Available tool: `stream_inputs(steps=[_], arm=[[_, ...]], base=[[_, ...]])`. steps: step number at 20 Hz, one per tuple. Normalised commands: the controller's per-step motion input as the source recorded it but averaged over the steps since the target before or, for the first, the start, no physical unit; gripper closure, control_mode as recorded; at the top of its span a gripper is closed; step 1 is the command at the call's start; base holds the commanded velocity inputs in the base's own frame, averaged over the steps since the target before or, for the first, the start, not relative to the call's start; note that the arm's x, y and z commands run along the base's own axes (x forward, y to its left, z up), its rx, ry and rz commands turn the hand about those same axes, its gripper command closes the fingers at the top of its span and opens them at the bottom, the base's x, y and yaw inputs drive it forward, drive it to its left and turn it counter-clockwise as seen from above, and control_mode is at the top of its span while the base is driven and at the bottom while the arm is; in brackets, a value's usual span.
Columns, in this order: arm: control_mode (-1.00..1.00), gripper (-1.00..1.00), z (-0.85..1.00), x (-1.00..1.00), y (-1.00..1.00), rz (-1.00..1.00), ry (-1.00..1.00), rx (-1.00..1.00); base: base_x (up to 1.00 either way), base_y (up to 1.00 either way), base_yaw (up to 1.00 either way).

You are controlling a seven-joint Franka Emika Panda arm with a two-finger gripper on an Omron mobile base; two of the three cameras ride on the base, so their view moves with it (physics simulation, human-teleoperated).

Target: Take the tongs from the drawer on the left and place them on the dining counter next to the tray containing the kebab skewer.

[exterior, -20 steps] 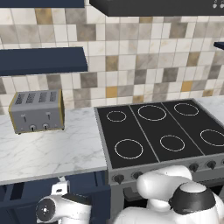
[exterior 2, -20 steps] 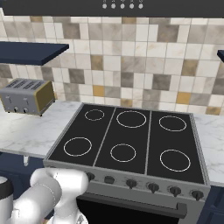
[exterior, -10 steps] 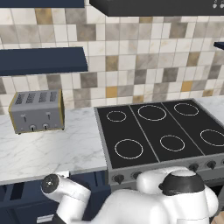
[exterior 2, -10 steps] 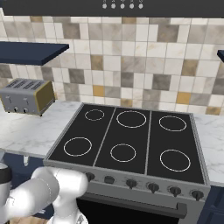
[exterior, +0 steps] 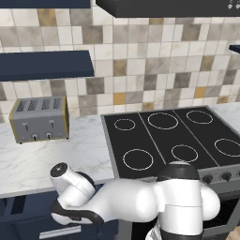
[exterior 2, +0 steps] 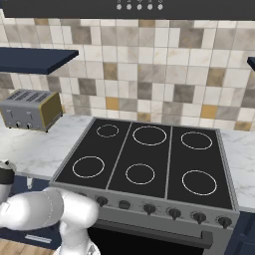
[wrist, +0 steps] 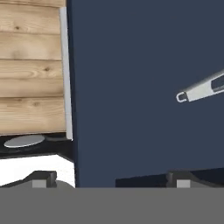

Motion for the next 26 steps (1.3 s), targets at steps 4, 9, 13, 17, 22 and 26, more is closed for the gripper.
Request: stream_inputs(steps=[4,9,13,17,22,26], arm=[[-1.00,-1.00,-0.22,0.06,0.17,0.00,0.27,0.00],[-1.00,-1.00,-0.25,0.00,0.17,0.00,0.25,0.00],[-1.00,-1.00,-0.32,0.00,0.24,0.00,0.23,0.00],[-1.00,-1.00,-0.39,0.00,0.27,0.00,0.17,0.00],[-1.00,-1.00,-0.72,0.00,0.16,0.00,0.12,-0.03],[-1.00,-1.00,-0.80,0.00,0.06,0.00,0.08,-0.04]], base=[[0.00,0.00,0.00],[0.00,0.00,0.00],[0.00,0.00,0.00],[0.00,0.00,0.00],[0.00,0.00,0.00],[0.00,0.00,0.00]])
